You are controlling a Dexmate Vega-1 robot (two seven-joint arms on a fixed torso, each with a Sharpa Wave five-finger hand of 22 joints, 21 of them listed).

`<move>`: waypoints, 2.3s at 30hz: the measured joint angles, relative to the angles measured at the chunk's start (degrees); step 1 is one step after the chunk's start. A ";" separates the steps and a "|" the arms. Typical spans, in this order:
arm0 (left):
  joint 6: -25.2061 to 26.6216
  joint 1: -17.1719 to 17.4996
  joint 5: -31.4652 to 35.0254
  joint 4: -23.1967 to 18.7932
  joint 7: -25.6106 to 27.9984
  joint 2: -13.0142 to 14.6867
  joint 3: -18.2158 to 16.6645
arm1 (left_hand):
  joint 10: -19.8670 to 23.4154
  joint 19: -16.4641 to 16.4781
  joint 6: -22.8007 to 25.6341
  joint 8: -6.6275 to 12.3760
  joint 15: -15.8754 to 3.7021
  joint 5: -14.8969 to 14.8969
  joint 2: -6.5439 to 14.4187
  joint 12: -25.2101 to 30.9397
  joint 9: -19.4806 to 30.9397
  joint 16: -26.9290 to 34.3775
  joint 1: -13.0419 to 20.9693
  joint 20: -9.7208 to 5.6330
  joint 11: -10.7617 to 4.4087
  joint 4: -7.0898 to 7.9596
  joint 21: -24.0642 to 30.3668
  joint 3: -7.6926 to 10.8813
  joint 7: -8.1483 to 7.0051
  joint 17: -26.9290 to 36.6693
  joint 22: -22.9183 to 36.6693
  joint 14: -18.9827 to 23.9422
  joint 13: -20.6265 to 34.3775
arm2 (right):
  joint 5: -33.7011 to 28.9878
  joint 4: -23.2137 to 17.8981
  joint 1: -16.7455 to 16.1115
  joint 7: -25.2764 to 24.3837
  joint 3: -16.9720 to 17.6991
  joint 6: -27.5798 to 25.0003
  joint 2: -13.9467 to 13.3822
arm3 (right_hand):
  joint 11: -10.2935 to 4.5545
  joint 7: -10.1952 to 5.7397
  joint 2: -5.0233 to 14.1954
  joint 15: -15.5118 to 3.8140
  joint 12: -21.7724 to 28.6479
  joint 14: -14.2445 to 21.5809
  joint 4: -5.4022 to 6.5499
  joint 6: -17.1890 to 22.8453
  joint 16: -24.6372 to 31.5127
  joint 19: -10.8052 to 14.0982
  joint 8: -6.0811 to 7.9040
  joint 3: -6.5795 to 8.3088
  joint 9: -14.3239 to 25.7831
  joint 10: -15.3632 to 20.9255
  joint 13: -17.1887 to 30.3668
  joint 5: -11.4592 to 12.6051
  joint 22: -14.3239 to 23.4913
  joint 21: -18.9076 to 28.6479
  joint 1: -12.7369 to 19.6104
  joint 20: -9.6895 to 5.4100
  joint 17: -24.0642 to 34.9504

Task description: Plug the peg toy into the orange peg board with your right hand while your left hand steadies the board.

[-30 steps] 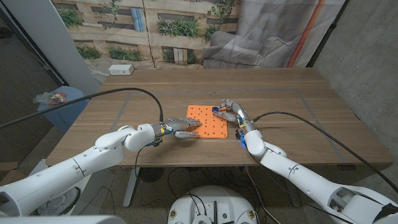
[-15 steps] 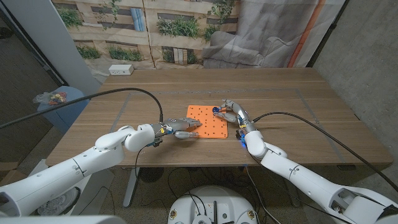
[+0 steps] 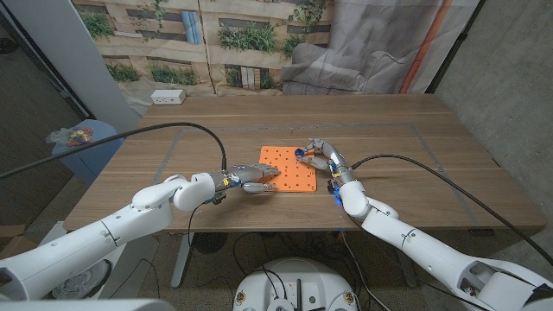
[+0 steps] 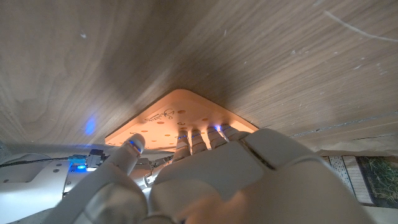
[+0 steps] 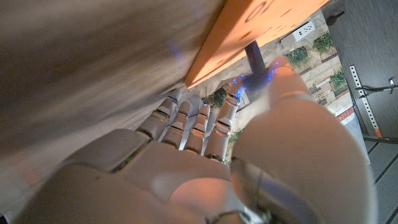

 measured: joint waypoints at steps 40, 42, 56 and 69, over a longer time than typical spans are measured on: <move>0.15 0.56 -0.19 -0.13 0.89 0.16 -0.02 | 0.00 0.02 0.07 0.00 0.00 0.00 0.00 0.00 0.00 0.01 0.00 -0.02 0.00 -0.17 0.11 0.17 0.07 -0.08 0.01 0.00 -0.01 | -0.32 -2.33 -0.42 0.62 -0.29 -2.96 -0.77 | 0.35 -1.26 0.49 -0.11 0.00 0.72 1.01 -1.26 -0.02 0.40 -0.76 -1.35 0.06 -0.36 0.00 0.25 0.01 -0.01 -0.49 0.42 0.00; 0.11 0.63 -0.23 -0.10 0.92 0.18 -0.07 | 0.00 0.02 0.07 0.00 0.00 0.00 0.00 0.00 0.00 0.01 0.00 -0.02 0.00 -0.17 0.11 0.17 0.07 -0.09 0.01 0.00 -0.01 | -0.32 -2.34 -0.43 0.62 -0.29 -2.93 -0.77 | 0.42 -1.49 0.77 -0.11 0.00 0.72 1.12 -1.49 -0.02 0.40 -0.81 -1.46 0.06 -0.43 0.00 0.25 0.01 -0.01 -0.77 0.42 0.00; -0.10 0.75 -0.58 0.17 1.03 0.21 -0.13 | 0.00 0.03 0.06 -0.12 0.00 0.00 0.00 0.00 0.00 0.01 0.00 -0.03 0.00 -0.16 -0.04 0.16 0.06 -0.11 0.01 -0.01 -0.10 | 0.01 -2.31 -0.54 0.62 -0.22 -2.43 -0.66 | 1.65 -3.51 2.66 -0.11 -0.48 0.71 1.78 -3.51 -0.28 -0.02 -2.59 -2.62 0.92 -1.04 0.00 -0.18 -0.03 -0.27 -1.16 1.24 -0.40; -0.08 0.93 -0.95 0.27 1.08 0.24 -0.20 | 0.00 0.03 0.08 -0.10 0.00 0.00 0.00 0.00 0.00 0.00 0.00 -0.03 0.00 -0.16 -0.04 0.16 0.08 -0.14 0.01 -0.02 -0.13 | 0.64 -1.62 -0.36 1.12 -0.14 -1.70 -0.40 | 2.69 -5.04 3.22 0.09 -0.88 0.46 1.87 -5.03 -0.88 -0.55 -4.20 -3.17 0.05 -2.08 0.00 -0.19 0.01 -0.45 -1.72 1.75 -0.41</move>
